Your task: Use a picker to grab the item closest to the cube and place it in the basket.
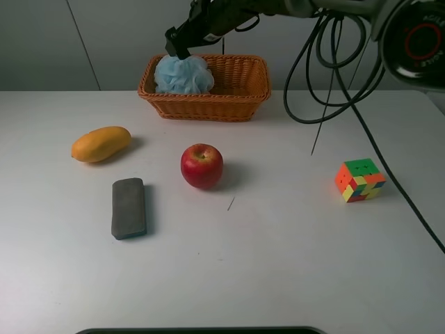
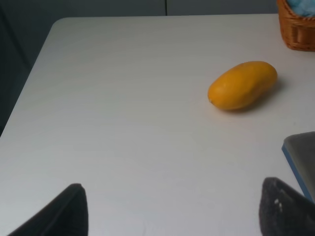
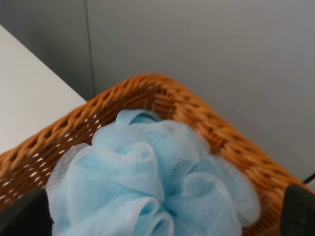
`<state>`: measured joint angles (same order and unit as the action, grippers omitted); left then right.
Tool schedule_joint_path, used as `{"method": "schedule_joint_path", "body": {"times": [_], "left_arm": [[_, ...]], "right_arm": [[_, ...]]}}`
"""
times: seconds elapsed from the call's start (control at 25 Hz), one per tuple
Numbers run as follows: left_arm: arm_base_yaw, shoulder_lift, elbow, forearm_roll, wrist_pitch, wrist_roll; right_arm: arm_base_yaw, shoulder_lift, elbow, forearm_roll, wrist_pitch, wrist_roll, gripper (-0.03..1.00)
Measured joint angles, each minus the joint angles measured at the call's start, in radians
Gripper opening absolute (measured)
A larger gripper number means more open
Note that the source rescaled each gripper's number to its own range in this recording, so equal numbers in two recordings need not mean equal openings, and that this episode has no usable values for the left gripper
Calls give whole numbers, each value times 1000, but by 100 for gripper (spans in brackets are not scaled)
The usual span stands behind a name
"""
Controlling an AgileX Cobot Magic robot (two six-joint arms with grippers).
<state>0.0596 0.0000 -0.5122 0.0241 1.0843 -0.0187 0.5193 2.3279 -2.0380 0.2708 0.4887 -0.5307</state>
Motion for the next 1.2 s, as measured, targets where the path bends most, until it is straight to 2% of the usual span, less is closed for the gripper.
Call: {"method": "schedule_joint_path", "body": {"times": [0.2, 0.44, 0.56, 0.72, 0.96, 1.08, 1.2], "left_arm": [[0, 0, 0, 0, 0, 0], [0, 0, 0, 0, 0, 0], [0, 0, 0, 0, 0, 0], [0, 0, 0, 0, 0, 0], [0, 0, 0, 0, 0, 0], [0, 0, 0, 0, 0, 0], [0, 0, 0, 0, 0, 0]], "right_arm": [[-64, -188, 0, -80, 299, 64, 100], [-236, -404, -2, -169, 597, 130, 100], [-340, -506, -2, -195, 701, 136, 100], [-462, -668, 56, -203, 723, 136, 100], [-629, -962, 292, -203, 728, 120, 100], [-649, -1138, 448, -203, 730, 117, 100], [-649, -1317, 620, -152, 687, 126, 100]]}}
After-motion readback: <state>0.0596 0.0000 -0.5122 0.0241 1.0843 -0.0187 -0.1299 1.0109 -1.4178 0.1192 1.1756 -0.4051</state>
